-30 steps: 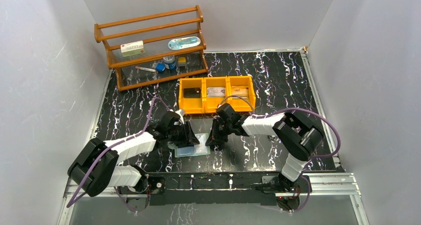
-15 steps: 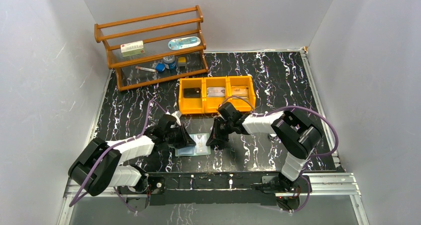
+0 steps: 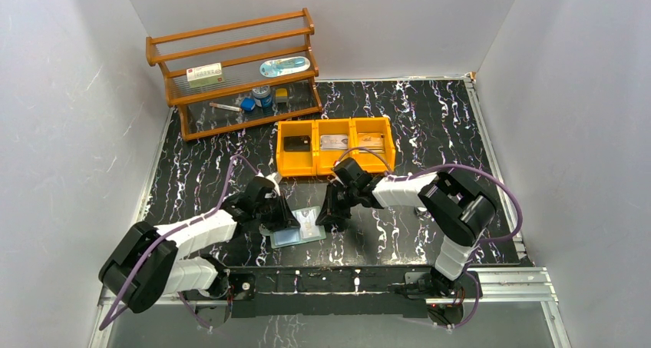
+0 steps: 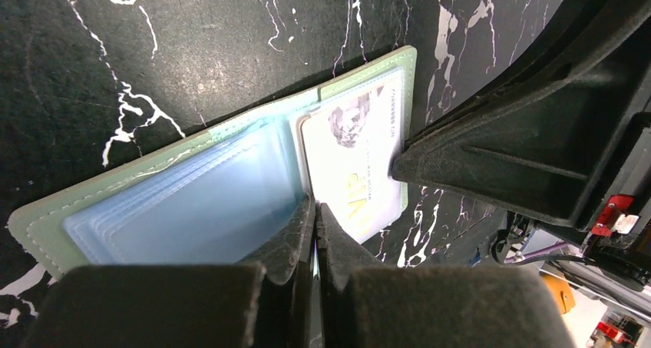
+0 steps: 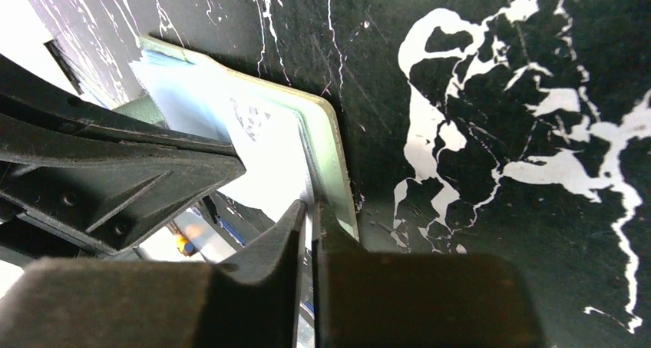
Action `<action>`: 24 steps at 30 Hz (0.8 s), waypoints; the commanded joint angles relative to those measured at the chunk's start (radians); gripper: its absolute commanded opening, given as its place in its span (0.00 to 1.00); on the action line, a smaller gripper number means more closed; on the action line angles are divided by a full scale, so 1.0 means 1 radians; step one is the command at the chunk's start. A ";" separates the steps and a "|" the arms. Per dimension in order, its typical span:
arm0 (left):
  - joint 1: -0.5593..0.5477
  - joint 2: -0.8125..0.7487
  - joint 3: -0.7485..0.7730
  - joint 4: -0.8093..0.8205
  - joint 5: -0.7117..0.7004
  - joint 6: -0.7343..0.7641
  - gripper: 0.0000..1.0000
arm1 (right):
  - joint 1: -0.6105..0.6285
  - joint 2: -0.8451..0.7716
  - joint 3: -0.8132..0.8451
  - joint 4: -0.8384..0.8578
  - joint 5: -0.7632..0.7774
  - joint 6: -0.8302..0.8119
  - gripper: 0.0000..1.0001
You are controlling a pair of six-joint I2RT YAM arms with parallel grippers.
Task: Take the credit cards out of the card holder
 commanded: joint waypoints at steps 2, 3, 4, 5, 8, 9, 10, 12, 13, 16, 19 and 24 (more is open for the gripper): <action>-0.009 -0.048 0.041 -0.031 0.030 0.016 0.00 | 0.014 -0.017 0.034 0.062 -0.015 -0.006 0.02; -0.008 -0.055 0.045 -0.040 0.023 0.016 0.00 | 0.015 -0.033 0.034 0.063 -0.011 -0.005 0.00; -0.008 -0.062 0.049 -0.052 0.014 0.015 0.00 | 0.016 -0.044 0.037 0.055 -0.005 -0.006 0.00; -0.008 -0.070 0.053 -0.066 0.003 0.016 0.00 | 0.016 -0.055 0.043 0.037 0.007 -0.009 0.00; -0.008 -0.091 0.059 -0.096 -0.030 0.019 0.00 | 0.018 -0.085 0.065 -0.044 0.061 -0.033 0.00; -0.008 -0.097 0.059 -0.104 -0.038 0.020 0.00 | 0.018 -0.091 0.071 -0.071 0.078 -0.039 0.00; -0.008 -0.104 0.058 -0.109 -0.048 0.020 0.00 | 0.018 -0.094 0.076 -0.093 0.093 -0.043 0.00; -0.009 -0.113 0.059 -0.127 -0.066 0.018 0.00 | 0.017 -0.100 0.073 -0.115 0.112 -0.046 0.00; -0.009 -0.119 0.060 -0.139 -0.078 0.018 0.00 | 0.016 -0.102 0.069 -0.120 0.116 -0.044 0.00; -0.008 -0.134 0.057 -0.173 -0.109 0.016 0.00 | 0.013 -0.108 0.056 -0.124 0.133 -0.038 0.00; -0.008 -0.141 0.058 -0.193 -0.121 0.018 0.00 | 0.006 -0.114 0.057 -0.139 0.136 -0.035 0.00; -0.008 -0.156 0.059 -0.193 -0.120 0.020 0.00 | 0.007 -0.150 0.111 -0.148 0.102 -0.083 0.00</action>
